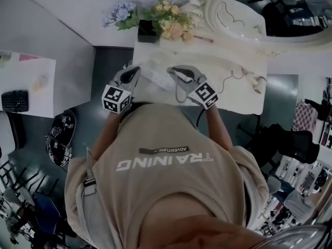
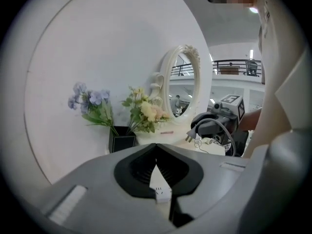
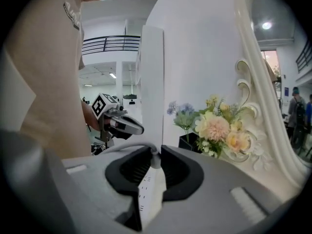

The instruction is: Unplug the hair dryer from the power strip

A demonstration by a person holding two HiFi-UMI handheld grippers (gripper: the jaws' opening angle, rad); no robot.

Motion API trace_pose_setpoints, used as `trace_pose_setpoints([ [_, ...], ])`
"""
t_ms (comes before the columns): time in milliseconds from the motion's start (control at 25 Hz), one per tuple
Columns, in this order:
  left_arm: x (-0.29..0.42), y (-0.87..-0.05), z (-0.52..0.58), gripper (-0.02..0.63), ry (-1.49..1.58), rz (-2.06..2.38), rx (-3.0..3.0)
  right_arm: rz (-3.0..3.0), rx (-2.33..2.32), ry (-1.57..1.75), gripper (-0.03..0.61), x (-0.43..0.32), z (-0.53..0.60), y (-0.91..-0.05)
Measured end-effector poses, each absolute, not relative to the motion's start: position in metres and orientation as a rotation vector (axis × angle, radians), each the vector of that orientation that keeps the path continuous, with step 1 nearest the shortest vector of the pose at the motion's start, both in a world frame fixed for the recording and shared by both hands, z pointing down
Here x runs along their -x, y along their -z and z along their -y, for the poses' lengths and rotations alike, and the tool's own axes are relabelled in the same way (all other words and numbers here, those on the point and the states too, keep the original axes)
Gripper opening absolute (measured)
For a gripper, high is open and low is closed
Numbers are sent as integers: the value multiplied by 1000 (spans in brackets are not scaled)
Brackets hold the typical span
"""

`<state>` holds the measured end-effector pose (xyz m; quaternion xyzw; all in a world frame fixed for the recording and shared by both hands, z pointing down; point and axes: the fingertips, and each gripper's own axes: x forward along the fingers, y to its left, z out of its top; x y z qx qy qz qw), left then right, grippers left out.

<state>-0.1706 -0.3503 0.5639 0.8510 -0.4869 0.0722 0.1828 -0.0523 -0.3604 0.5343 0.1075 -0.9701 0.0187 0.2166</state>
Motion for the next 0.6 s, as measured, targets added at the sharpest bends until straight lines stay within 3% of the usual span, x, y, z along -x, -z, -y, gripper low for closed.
trace_pose_setpoints([
  [600,167,-516,348,6,-191,1385,-2518,2730,-379,-100,67,46,362,-520],
])
